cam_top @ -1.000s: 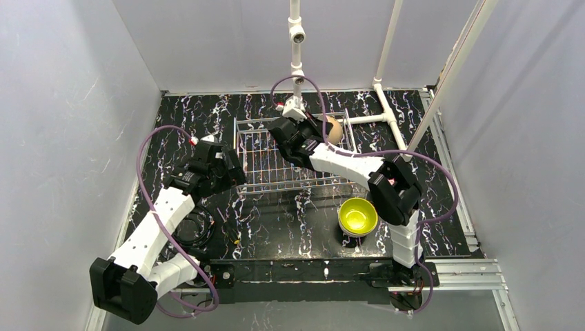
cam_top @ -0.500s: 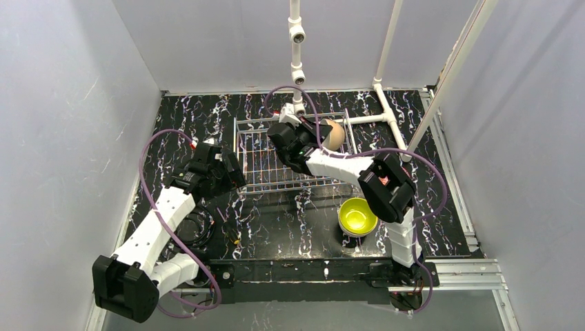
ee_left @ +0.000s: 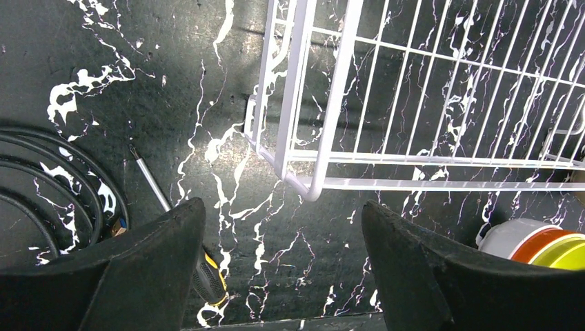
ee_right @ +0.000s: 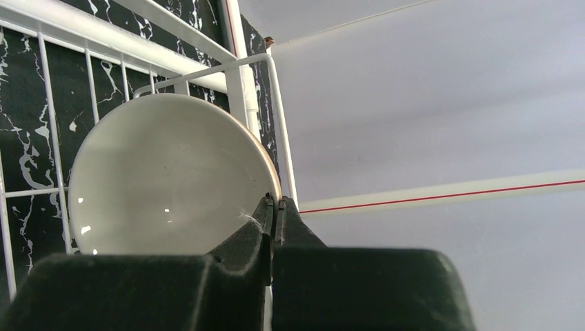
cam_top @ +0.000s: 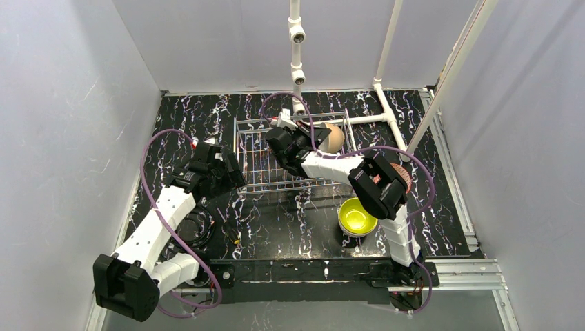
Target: Load the bowls into the dish rack
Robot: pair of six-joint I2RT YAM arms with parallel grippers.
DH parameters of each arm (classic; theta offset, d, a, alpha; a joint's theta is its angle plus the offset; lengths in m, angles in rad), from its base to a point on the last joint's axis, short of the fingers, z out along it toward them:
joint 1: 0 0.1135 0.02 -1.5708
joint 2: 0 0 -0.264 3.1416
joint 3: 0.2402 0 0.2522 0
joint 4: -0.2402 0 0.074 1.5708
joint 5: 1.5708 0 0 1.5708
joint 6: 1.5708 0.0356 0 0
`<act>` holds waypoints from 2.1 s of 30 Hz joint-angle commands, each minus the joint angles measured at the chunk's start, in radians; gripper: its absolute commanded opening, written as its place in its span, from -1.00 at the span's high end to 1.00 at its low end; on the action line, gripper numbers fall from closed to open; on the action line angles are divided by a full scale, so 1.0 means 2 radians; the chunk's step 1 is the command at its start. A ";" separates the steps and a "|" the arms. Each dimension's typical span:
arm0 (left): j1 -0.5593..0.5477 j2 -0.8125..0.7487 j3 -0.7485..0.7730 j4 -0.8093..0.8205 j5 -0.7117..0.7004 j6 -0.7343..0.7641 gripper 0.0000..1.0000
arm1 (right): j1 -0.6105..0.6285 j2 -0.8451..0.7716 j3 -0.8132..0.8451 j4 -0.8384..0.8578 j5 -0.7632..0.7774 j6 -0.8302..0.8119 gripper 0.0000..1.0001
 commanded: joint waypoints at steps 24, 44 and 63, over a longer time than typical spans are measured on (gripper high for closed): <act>0.003 -0.014 -0.009 -0.001 0.003 -0.007 -0.49 | 0.040 0.076 0.166 -0.374 -0.073 0.297 0.78; 0.003 -0.042 0.006 -0.030 -0.035 -0.003 -0.55 | 0.040 0.038 0.160 -0.354 -0.279 0.370 -0.03; 0.003 -0.028 0.009 -0.023 0.000 0.003 -0.76 | 0.035 -0.088 0.078 -0.260 -0.397 0.442 -0.16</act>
